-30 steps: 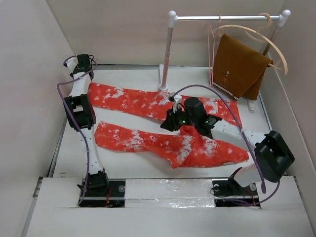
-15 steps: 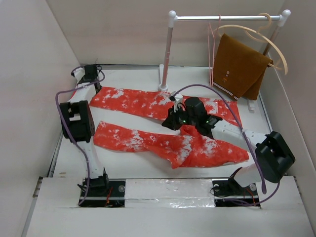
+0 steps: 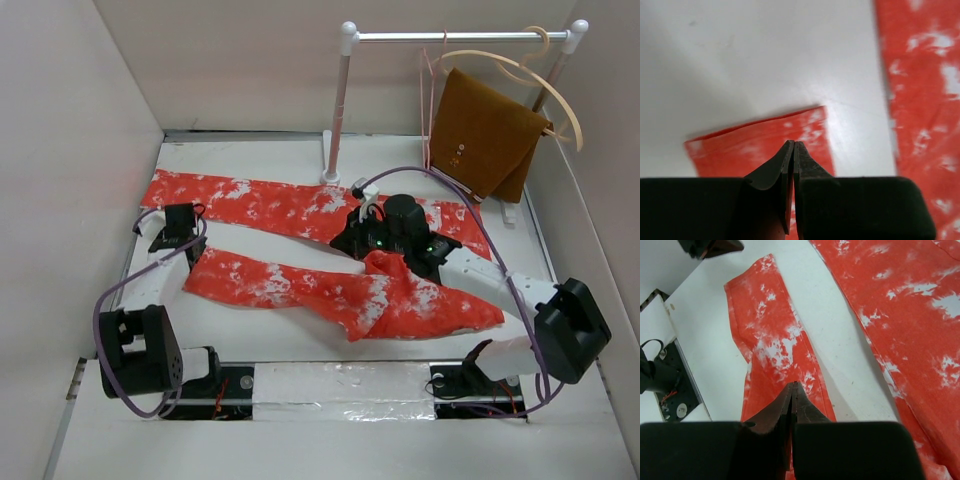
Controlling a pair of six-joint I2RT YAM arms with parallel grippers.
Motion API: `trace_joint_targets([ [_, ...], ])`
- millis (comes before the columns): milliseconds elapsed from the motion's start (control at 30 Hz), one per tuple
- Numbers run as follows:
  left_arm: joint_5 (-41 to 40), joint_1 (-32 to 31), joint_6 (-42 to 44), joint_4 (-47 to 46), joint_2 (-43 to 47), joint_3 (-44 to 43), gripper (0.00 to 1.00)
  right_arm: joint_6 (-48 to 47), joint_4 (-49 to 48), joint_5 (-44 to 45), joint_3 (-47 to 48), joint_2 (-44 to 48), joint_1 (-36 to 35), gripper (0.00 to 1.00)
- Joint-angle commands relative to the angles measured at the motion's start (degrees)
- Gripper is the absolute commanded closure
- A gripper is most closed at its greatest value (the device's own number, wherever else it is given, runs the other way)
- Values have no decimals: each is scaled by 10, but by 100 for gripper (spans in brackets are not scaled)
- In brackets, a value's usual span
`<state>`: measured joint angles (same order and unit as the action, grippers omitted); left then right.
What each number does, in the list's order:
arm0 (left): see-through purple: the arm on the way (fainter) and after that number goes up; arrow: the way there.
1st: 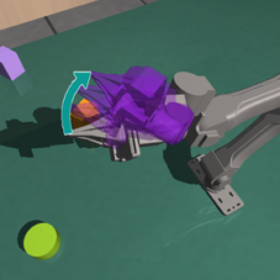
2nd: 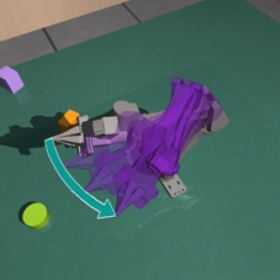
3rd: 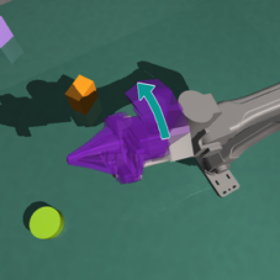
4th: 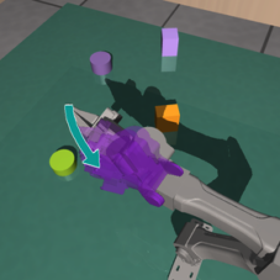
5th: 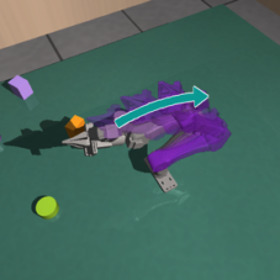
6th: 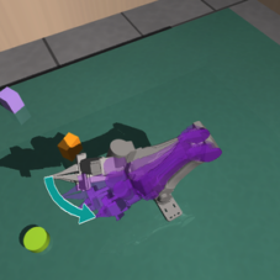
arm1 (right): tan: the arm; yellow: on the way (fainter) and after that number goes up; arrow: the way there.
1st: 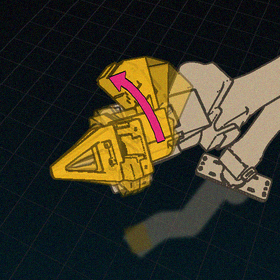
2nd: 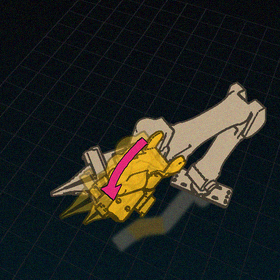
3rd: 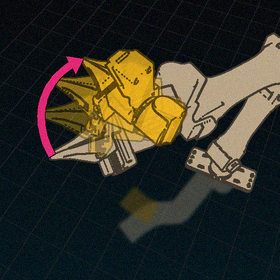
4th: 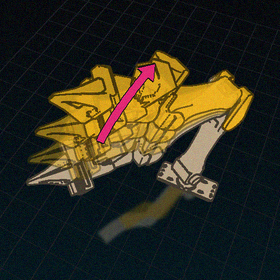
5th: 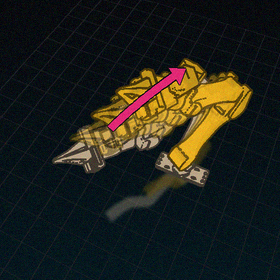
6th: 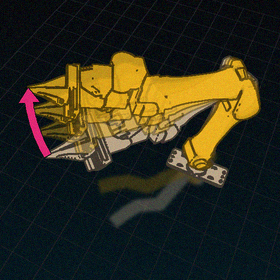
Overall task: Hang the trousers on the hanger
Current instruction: Flatten out the trousers at the center of the board, then fold the trousers at the center of the board.
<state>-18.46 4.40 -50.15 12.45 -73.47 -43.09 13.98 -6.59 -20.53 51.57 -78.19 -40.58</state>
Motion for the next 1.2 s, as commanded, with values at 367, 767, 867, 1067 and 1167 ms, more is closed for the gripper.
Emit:
trace_joint_targets([
  [367,27,33,-94,159,213,123,36,3,-26,-10,-3,30,7,85],
  [767,33,33,-131,106,131,181,48,6,-26,-20,-8,42,12,84],
  [867,20,33,-137,89,122,178,51,7,-27,-20,-9,43,17,84],
  [1067,36,33,-127,36,101,198,76,8,-26,-13,-10,47,17,84],
  [1167,29,33,-112,8,101,202,96,11,-27,-6,-16,50,29,84],
])
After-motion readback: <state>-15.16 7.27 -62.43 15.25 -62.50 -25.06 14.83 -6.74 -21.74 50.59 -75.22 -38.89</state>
